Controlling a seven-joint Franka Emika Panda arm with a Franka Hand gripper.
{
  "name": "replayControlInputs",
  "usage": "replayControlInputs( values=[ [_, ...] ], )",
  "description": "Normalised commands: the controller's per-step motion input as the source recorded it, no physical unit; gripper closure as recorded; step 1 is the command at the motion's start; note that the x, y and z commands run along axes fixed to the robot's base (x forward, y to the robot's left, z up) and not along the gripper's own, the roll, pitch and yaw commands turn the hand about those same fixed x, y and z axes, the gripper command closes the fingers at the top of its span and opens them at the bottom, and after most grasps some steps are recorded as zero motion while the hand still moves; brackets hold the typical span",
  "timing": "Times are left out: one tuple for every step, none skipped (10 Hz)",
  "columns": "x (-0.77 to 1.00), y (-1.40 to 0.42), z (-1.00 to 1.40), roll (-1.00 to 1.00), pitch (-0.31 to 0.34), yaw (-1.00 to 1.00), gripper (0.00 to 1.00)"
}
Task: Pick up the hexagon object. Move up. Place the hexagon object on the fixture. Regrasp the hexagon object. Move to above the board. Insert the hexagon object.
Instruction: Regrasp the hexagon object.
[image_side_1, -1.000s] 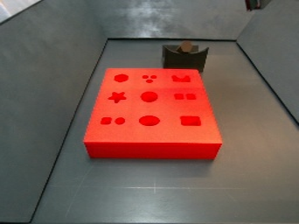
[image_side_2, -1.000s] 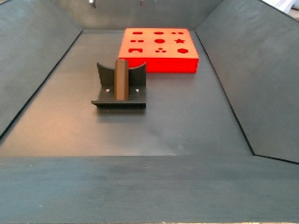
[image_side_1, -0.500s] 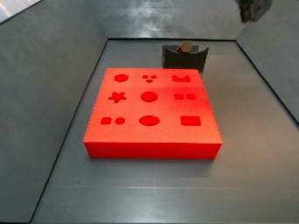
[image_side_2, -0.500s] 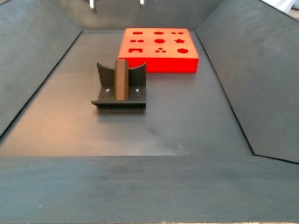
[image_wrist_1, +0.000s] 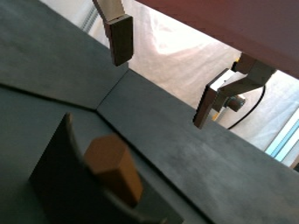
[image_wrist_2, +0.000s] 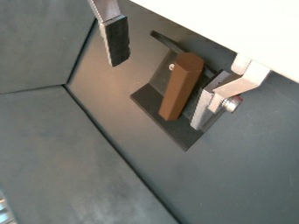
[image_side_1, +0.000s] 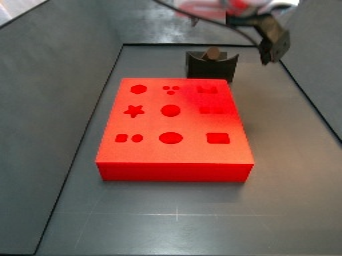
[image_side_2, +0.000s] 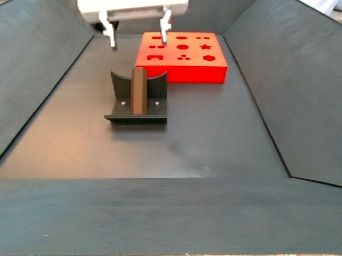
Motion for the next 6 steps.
replayControlInputs(
  values=[
    [0.1,0.05,-1.0,0.08,-0.099,0.06,0.0],
    [0.1,0.04,-1.0,0.08,-0.099,0.03,0.0],
    [0.11,0.03,-1.0,0.07,-0.098,0.01,0.0],
    [0.1,0.03,-0.85,0.07,-0.081,-0.01,0.0],
    [0.09,0.02,-0.7,0.07,-0.065,-0.03,0.0],
    [0.09,0.01,-0.59,0.07,-0.056,-0.03,0.0]
  ],
)
